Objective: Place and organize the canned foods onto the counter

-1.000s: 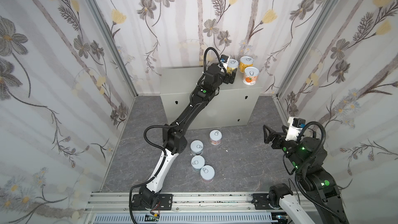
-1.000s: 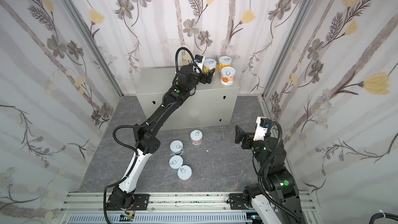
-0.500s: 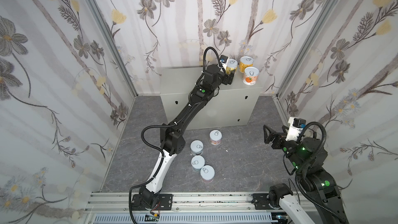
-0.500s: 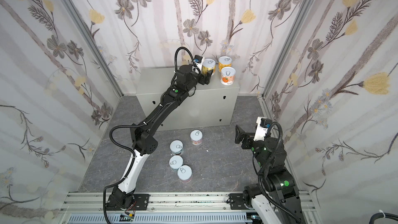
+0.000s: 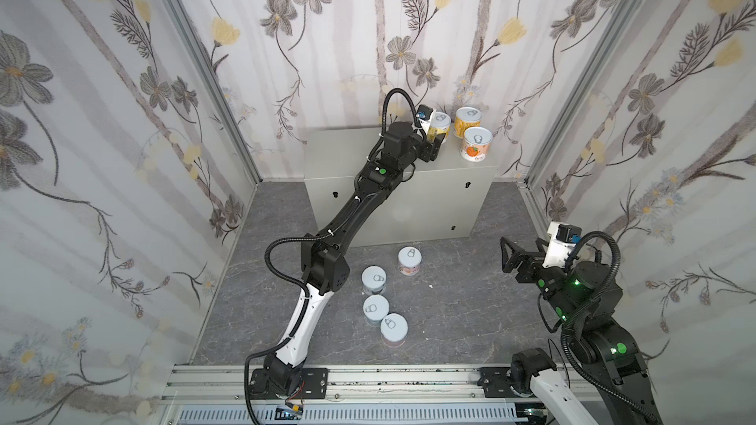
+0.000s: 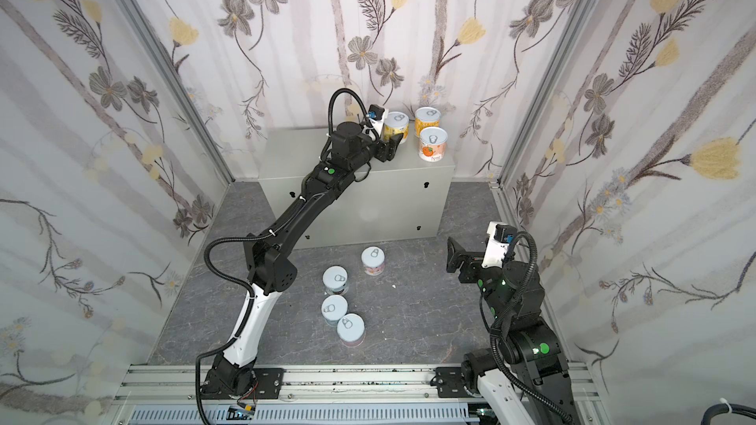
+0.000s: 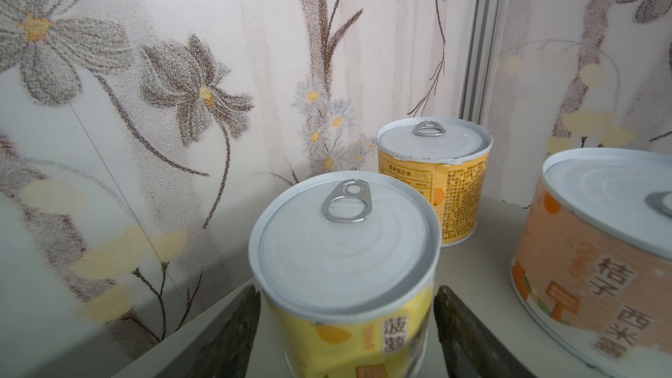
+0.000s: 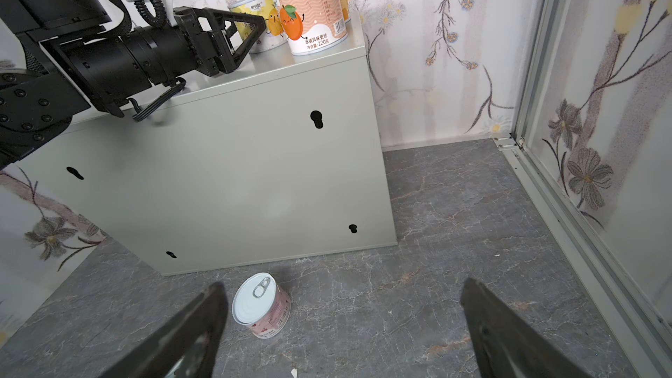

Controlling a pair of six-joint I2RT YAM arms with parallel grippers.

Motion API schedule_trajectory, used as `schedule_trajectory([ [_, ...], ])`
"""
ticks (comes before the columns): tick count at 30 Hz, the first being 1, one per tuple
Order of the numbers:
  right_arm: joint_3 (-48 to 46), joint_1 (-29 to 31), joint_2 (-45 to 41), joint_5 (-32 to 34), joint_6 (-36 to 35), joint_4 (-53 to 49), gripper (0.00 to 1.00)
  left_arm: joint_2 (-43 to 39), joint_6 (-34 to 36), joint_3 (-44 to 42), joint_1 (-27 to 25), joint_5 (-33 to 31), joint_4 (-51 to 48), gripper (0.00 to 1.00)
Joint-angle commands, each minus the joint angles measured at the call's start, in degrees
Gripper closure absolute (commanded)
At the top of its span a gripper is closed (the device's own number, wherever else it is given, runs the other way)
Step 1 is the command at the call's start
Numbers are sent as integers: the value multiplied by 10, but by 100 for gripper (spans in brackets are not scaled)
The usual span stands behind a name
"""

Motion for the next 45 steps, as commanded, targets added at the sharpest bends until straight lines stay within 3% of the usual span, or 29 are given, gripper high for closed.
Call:
schedule_trajectory([
  [1, -1, 0, 2, -7, 5, 10, 0, -4, -5, 5, 4, 28, 19, 23],
  [23, -5, 0, -4, -9, 10, 5, 0, 37, -7, 42, 6, 27, 33, 35],
  [45, -7, 0, -14, -4, 12, -7, 0, 53, -8, 41, 8, 18, 48, 30],
])
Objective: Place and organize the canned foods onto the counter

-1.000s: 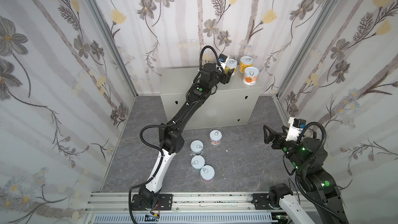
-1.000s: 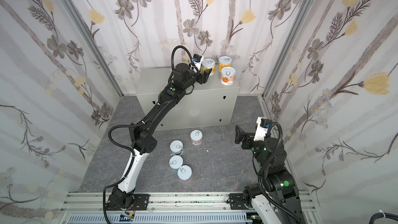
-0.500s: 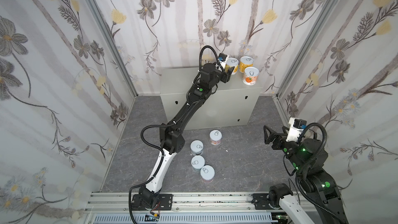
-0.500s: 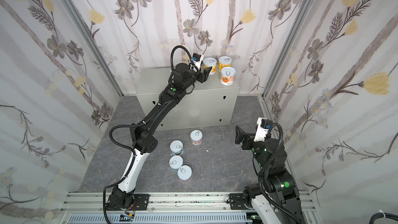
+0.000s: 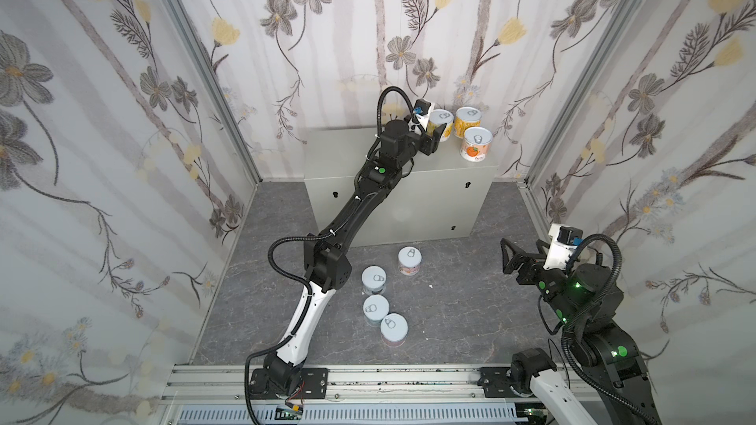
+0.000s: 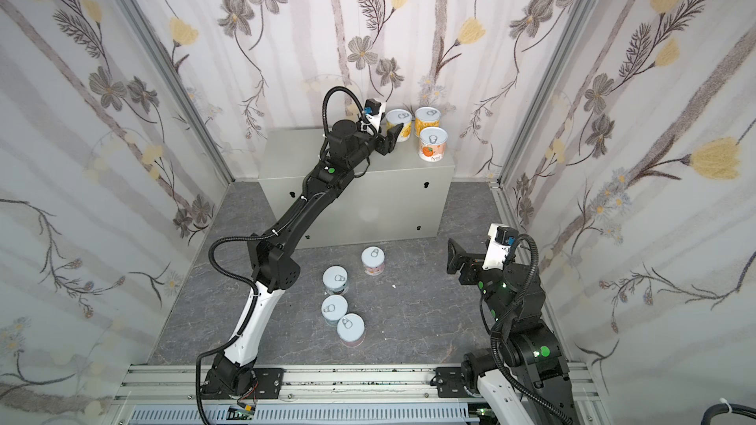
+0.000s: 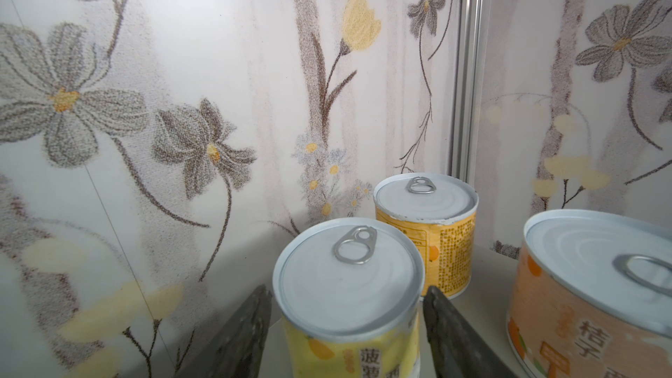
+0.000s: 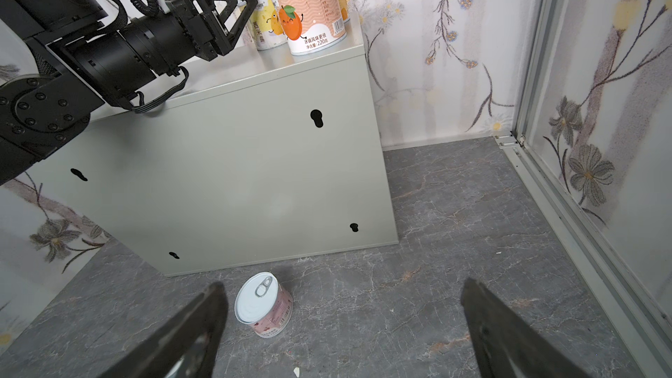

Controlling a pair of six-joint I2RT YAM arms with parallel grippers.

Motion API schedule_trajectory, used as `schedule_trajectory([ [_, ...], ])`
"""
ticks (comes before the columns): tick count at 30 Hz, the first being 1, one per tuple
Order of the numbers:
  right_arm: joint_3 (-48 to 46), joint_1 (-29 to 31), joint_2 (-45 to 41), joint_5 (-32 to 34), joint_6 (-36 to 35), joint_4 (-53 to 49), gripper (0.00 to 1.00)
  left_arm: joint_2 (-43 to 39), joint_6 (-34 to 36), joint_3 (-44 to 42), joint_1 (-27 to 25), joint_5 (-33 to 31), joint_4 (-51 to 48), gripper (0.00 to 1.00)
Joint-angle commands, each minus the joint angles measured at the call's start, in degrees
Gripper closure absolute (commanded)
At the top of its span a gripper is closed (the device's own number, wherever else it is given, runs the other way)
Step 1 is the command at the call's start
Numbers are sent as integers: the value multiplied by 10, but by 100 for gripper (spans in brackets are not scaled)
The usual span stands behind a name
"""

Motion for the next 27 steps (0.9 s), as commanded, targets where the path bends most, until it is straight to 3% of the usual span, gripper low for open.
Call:
schedule_trajectory([
  [1, -1, 0, -2, -4, 4, -6, 0, 16, 1, -4, 2, -4, -20, 29],
  [12, -1, 0, -1, -3, 4, -6, 0, 11, 4, -4, 3, 31, -49, 32],
  [24, 3, 0, -6, -4, 5, -12, 0, 9, 5, -3, -1, 5, -68, 28],
  [27, 7, 0, -7, -2, 3, -15, 0, 11, 5, -3, -1, -3, -74, 22],
])
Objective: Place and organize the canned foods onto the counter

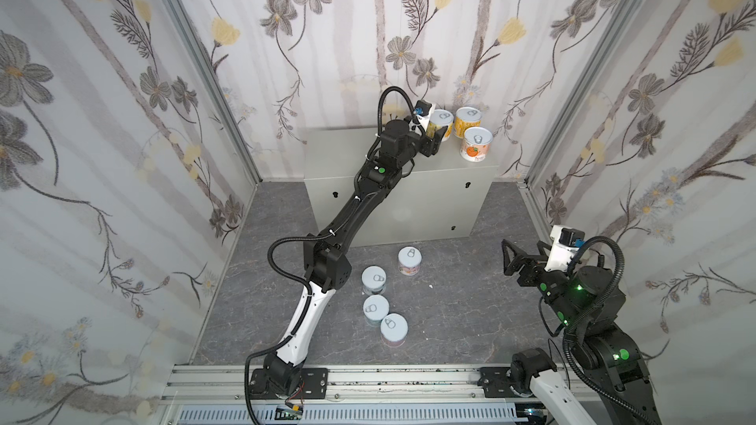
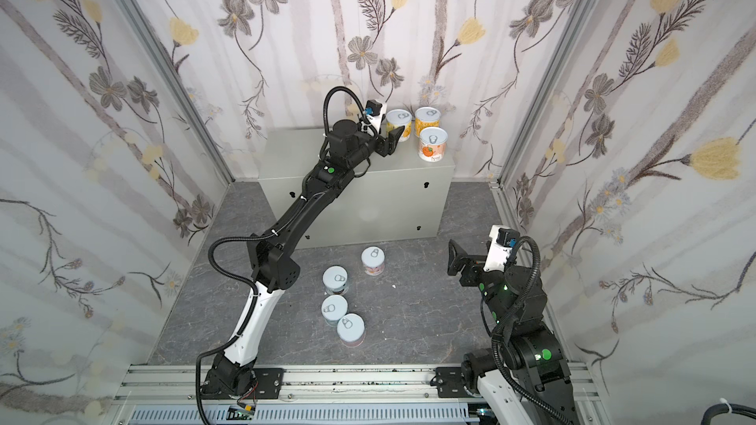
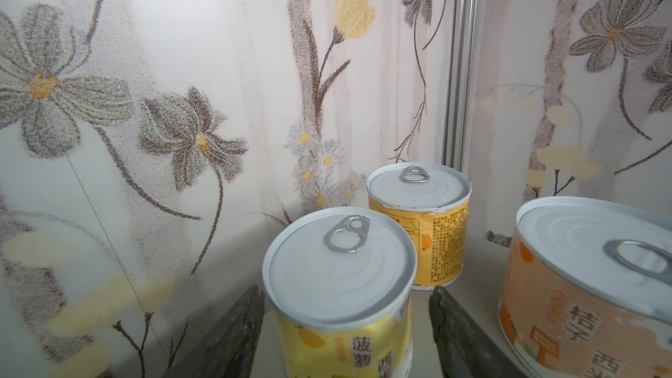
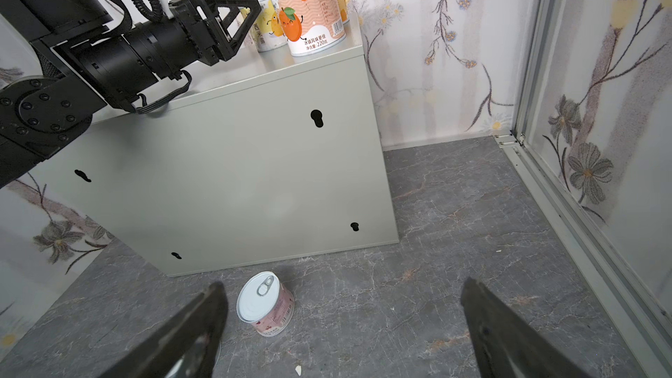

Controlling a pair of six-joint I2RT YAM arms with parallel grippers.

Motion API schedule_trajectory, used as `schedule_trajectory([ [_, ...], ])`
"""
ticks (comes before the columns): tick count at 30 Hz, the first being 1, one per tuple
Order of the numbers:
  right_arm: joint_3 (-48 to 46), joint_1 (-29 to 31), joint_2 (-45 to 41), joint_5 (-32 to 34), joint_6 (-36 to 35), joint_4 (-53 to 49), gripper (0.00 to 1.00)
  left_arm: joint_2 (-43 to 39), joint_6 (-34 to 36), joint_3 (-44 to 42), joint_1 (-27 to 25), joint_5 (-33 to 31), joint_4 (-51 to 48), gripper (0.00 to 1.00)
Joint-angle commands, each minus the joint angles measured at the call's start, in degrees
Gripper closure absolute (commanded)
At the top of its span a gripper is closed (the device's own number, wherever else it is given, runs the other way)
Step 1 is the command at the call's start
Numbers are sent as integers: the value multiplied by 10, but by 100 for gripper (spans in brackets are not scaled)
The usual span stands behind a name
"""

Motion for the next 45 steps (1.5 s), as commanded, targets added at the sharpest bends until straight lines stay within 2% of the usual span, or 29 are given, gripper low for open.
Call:
schedule_trajectory([
  [1, 7, 0, 1, -2, 0, -2, 0, 13, 6, -4, 0, -18, -51, 21],
  [8, 10, 0, 2, -5, 0, -3, 0, 26, 12, 21, 0, -44, -85, 21],
  [19, 16, 0, 0, -6, 2, -11, 0, 35, 9, 29, 0, -64, -75, 22],
  [45, 16, 0, -7, -2, 5, -19, 0, 40, 8, 30, 2, -42, -69, 24],
])
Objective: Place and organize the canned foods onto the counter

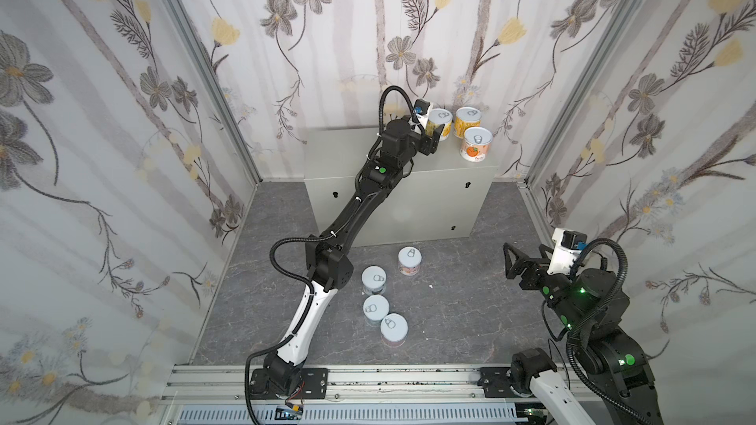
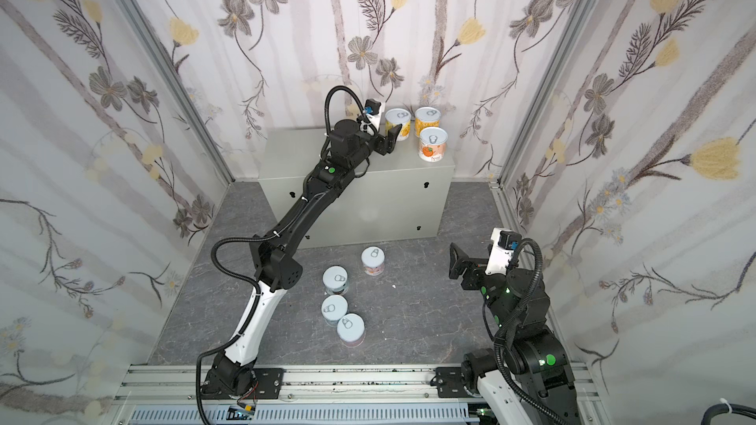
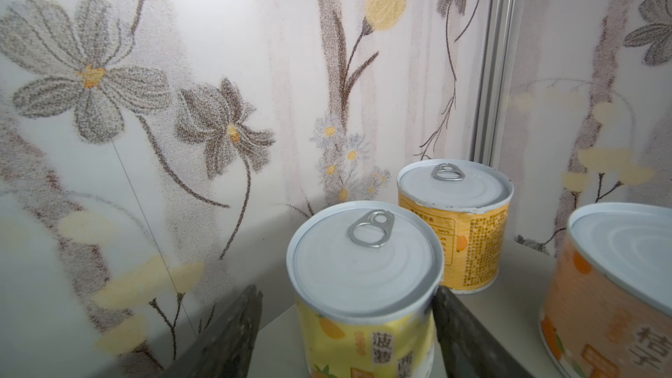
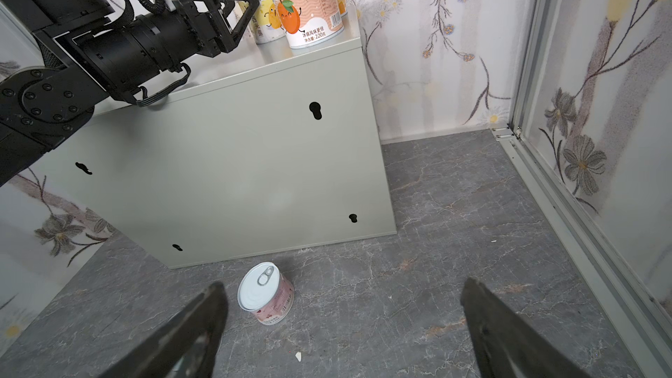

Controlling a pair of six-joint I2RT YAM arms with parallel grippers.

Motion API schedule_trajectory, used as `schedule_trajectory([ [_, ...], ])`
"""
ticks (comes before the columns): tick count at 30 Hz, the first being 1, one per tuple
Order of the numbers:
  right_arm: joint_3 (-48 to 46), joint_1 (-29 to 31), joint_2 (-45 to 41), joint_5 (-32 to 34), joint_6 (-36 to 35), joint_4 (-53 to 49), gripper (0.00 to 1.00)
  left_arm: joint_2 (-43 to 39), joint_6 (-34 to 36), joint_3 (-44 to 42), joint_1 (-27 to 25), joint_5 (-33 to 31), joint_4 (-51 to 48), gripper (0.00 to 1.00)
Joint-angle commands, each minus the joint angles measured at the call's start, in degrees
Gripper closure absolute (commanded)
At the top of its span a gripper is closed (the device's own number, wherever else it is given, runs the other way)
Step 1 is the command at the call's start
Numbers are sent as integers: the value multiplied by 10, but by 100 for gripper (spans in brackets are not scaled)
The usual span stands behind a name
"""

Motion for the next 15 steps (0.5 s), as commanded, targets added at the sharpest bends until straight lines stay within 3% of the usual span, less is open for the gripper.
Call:
schedule_trajectory([
  [1, 5, 0, 0, -2, 4, 8, 0, 19, 3, -9, 3, 5, -45, 24],
  [5, 5, 0, 1, -2, 5, 8, 0, 17, 3, -8, 4, 11, -45, 21],
  [10, 5, 0, 3, -9, 4, 10, 0, -7, -12, -15, 2, 23, -50, 0],
  [11, 4, 0, 3, -11, 4, 12, 0, -20, -13, -26, 3, 27, -47, 0],
  [15, 4, 1, -1, -30, -2, 15, 0, -133, -20, -175, 1, 16, 11, 0],
])
